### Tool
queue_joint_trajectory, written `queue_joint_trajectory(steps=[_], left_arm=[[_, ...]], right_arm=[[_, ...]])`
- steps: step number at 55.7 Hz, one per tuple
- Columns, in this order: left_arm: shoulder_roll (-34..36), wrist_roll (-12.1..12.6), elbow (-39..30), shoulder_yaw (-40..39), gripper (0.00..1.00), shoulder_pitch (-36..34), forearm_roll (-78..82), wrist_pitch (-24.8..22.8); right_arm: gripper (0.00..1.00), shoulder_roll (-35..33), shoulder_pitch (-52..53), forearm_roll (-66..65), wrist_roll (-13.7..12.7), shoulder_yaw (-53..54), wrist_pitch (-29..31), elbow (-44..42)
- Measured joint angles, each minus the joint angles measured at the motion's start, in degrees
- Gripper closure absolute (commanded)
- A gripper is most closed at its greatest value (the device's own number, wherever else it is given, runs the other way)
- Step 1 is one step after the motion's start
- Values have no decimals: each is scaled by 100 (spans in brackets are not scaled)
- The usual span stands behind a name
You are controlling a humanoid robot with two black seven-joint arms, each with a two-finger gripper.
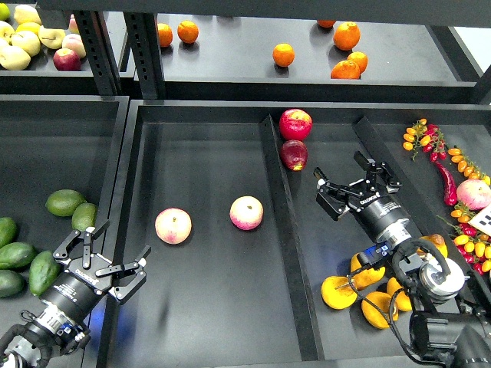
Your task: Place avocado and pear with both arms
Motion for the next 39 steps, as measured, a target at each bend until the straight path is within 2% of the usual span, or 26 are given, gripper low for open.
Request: queue_joint_trajectory(steps=[7, 14, 25, 33, 39], left_arm=[[0, 0, 65, 0, 1, -68, -28, 0], [0, 0, 272, -16, 1, -98, -35, 0], [0, 0, 640, -30, 1, -136, -297, 0], [0, -13, 771, -80, 1, -443, -511, 0], [0, -185, 785, -168, 1, -738, -534, 0]], right_arm=[[1, 2, -332, 0, -1, -90, 360, 36], [1, 2, -559, 20, 43, -163, 468, 79], [1, 1, -837, 34, 800, -587, 503, 150], [1, 1, -957, 31, 985, -908, 526, 457], [1, 1, -973, -6, 1292, -873, 481, 765]])
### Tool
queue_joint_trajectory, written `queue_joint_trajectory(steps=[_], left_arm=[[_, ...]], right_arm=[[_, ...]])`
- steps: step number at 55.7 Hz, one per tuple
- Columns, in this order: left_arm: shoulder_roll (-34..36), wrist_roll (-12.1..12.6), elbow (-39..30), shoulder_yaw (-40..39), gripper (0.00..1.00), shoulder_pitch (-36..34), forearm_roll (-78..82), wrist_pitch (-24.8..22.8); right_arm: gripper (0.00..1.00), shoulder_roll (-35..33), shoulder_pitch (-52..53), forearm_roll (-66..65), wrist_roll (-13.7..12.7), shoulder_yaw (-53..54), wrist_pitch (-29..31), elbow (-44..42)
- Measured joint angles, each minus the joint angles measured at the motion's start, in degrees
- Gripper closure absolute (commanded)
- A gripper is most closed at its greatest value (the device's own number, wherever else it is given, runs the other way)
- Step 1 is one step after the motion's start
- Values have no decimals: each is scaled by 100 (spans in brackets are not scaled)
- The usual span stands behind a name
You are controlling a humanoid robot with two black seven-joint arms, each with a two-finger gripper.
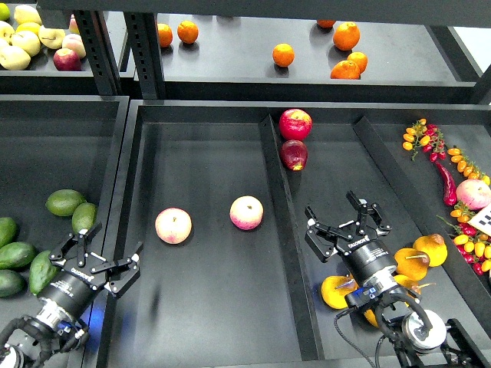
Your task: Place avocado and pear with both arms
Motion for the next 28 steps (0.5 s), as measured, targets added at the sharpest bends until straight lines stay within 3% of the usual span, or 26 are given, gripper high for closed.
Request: queue_joint_trajectory(steps=[2, 5, 20, 28], left_arm=[[0, -73, -1, -93, 1, -184, -2, 0], [0, -97, -13, -155, 1, -297, -4, 0], [0, -492, 15, -230, 1, -887, 3, 0], [0, -578, -93, -197, 1, -891, 3, 0]], right_arm=[[1, 0, -7, -18, 208, 195, -57, 250], [1, -1, -9, -51, 278, 334, -113, 401], [1, 0, -131, -480, 484, 853, -306, 1030], [1, 0, -489, -491, 504, 770, -191, 1056]])
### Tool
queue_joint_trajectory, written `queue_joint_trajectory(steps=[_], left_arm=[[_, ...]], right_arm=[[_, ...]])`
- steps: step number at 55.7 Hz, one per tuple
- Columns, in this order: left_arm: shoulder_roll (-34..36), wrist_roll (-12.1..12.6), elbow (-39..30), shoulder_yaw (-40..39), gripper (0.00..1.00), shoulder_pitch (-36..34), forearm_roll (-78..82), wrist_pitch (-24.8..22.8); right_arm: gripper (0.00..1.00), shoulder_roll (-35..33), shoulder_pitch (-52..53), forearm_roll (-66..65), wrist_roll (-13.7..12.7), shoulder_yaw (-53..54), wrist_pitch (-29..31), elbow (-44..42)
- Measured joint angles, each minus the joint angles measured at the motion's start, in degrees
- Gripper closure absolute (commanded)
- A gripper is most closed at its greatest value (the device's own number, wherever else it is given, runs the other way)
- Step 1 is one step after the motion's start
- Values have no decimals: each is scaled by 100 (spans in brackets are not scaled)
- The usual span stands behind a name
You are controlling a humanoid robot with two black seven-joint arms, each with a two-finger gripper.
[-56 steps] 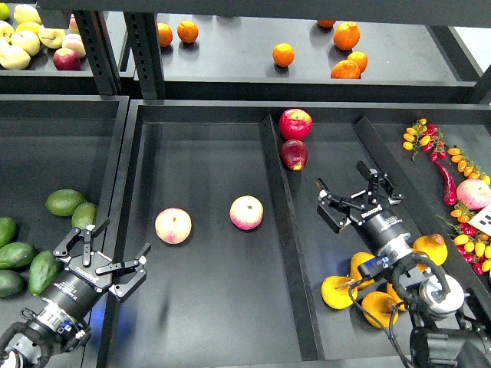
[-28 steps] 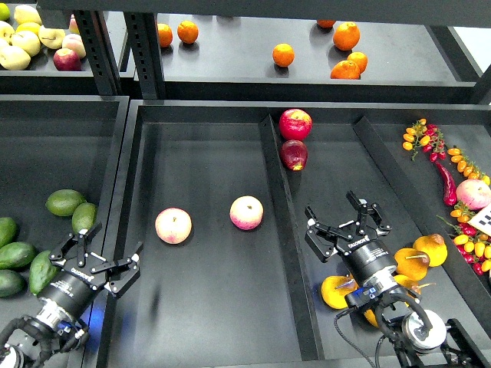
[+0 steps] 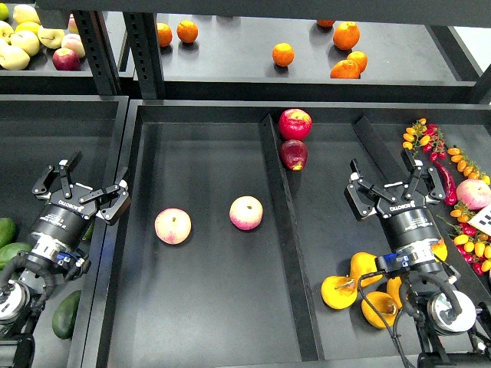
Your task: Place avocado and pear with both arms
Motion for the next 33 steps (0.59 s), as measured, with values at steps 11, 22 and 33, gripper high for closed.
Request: queue_joint_trajectory(steps=[11, 22, 33], left_arm=[[0, -8, -165, 82, 1, 305, -5, 0], [0, 1, -416, 283, 1, 489, -6, 0], [0, 2, -452, 317, 1, 513, -6, 0]], right_arm=[[1, 0, -443, 10, -18, -398, 343, 42], [1, 0, -547, 67, -106, -533, 240, 86], [1, 0, -525, 502, -113, -606, -49, 97]])
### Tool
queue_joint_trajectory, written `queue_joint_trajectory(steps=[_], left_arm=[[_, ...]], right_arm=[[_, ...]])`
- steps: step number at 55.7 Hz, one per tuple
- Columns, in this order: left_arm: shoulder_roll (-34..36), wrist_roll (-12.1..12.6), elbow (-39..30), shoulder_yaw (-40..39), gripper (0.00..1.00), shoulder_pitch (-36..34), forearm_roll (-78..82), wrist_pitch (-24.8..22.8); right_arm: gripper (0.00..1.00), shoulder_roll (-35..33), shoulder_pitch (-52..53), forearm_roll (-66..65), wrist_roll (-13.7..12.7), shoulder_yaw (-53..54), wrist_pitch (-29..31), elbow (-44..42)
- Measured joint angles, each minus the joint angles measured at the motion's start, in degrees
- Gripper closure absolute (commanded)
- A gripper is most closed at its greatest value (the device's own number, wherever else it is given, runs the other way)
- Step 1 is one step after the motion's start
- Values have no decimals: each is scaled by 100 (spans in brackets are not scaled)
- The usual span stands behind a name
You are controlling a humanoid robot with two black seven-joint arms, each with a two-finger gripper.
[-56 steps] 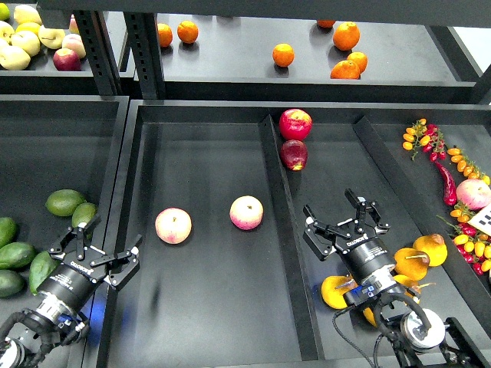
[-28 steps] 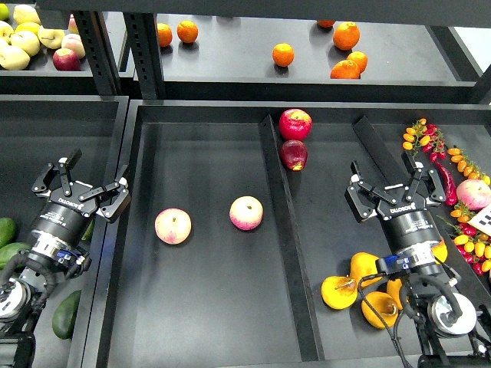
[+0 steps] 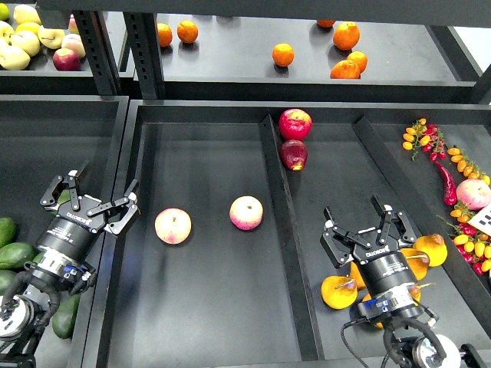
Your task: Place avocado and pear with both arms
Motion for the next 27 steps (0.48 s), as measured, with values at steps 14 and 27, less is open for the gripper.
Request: queue_joint_trajectory(steps=[14, 27], left_arm=[[0, 0, 13, 11, 1, -1, 0, 0], [0, 0, 15, 12, 1, -2, 0, 0]], right_arm=[[1, 0, 46, 273, 1, -8, -64, 23], [1, 0, 211, 279, -16, -24, -173, 36]])
